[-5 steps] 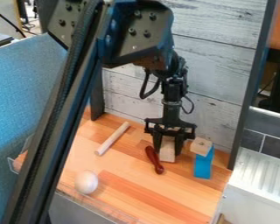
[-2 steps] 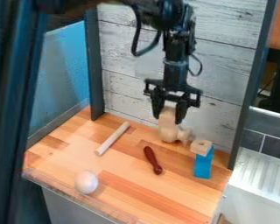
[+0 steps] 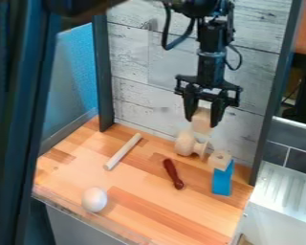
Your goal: Put the rectangular block on top of the arc
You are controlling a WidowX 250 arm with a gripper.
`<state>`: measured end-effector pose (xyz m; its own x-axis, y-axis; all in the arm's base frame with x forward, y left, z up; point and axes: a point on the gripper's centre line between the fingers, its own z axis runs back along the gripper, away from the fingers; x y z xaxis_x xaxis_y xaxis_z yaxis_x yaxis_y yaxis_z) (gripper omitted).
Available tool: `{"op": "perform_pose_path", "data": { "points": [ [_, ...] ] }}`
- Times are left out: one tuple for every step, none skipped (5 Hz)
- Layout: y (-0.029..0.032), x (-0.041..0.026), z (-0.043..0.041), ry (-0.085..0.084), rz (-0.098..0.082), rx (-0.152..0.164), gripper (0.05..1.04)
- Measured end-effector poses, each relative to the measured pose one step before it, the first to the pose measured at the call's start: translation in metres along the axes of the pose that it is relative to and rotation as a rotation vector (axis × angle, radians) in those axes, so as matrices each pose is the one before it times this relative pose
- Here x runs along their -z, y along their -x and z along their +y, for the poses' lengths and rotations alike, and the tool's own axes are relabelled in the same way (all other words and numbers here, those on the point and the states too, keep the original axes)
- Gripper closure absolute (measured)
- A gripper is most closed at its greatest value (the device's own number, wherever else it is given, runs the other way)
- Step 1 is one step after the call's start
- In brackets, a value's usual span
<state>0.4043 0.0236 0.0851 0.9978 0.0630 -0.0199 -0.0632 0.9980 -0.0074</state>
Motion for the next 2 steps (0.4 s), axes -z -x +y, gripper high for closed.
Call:
{"op": "perform_pose_path", "data": {
  "points": [
    [-0.00126, 0.01795, -0.00880, -0.0120, 0.0398, 0.0069, 0.495],
    [-0.00146, 0.00337, -0.00815, -0.0136, 0.0039, 0.0012, 0.495]
  ]
}}
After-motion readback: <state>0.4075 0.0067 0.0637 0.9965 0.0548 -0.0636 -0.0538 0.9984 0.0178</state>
